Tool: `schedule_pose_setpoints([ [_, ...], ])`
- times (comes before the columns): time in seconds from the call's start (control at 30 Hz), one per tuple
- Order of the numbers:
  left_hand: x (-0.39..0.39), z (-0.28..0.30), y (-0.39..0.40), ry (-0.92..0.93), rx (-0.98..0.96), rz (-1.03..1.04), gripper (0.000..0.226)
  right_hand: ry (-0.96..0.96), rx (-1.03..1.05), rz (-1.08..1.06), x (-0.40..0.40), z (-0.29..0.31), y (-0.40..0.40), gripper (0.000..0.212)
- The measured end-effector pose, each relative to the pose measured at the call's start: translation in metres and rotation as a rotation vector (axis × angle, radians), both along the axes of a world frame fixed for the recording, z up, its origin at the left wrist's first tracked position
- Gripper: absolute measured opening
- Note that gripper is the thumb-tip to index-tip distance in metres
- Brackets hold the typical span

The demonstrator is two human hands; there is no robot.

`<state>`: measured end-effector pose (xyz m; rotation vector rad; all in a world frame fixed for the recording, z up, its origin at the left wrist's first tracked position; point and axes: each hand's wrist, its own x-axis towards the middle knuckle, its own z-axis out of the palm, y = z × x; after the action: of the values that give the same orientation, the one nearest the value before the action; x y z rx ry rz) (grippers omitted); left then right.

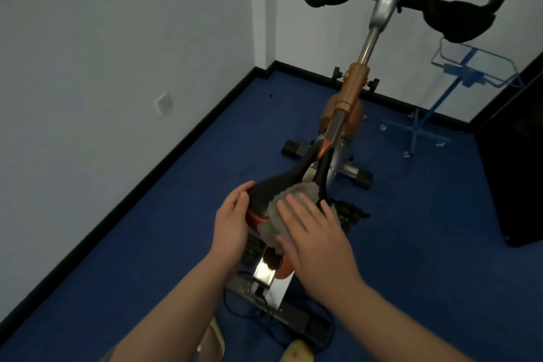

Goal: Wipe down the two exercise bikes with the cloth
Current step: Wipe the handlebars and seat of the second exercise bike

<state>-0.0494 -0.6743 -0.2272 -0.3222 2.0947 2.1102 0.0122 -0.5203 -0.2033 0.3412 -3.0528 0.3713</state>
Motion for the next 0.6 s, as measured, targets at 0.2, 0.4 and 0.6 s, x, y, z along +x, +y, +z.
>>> schedule_pose_setpoints([
  [0.2,0.006,-0.002,0.003,-0.129,0.118,0.069,0.029,-0.023,-0.086,-0.062,-0.041,0.007,-0.019,0.048],
  [0.4,0.0,0.005,-0.01,-0.125,0.072,-0.04,0.032,-0.079,-0.156,0.179,-0.053,0.006,0.01,0.043],
  [0.6,-0.002,0.005,-0.02,-0.134,0.074,-0.073,0.039,-0.028,-0.149,0.011,-0.053,0.008,-0.012,0.042],
])
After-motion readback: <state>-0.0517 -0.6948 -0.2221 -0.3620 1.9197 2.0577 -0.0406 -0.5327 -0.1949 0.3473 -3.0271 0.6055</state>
